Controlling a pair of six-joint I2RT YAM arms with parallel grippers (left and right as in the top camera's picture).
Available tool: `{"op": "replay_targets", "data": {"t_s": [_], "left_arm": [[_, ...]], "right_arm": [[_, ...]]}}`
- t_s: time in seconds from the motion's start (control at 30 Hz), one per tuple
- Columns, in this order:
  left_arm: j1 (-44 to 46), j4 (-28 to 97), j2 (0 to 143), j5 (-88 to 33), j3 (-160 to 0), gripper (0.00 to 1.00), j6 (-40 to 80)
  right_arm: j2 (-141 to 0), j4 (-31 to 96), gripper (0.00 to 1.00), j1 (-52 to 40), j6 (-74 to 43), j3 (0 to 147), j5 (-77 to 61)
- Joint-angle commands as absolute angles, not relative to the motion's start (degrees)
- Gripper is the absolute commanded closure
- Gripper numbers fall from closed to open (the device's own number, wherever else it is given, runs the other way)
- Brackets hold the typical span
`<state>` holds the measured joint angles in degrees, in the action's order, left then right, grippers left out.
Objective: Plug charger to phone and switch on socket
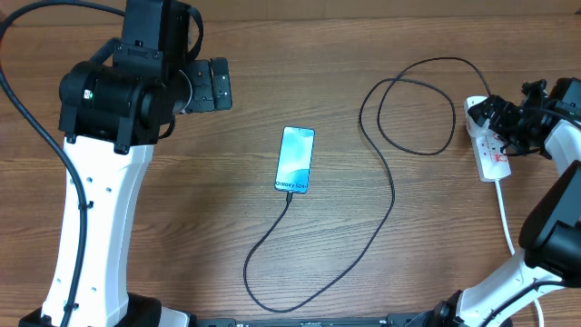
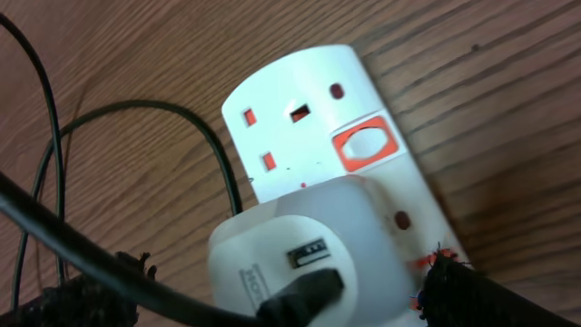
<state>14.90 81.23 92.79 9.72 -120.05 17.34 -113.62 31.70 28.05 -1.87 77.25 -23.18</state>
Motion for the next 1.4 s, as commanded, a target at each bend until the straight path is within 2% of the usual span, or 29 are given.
{"op": "replay_targets", "data": {"t_s": [0.0, 1.37], "left_arm": [[15.1, 81.2, 93.2, 10.7, -120.3, 0.00, 16.3], [15.1, 81.2, 93.3, 10.7, -120.3, 0.00, 16.3]], "right_arm": [[-115.3, 31.7, 0.00, 26.7, -1.4, 77.2, -25.1], [-115.3, 32.5, 0.00, 27.9, -0.8, 80.0, -21.2]]}}
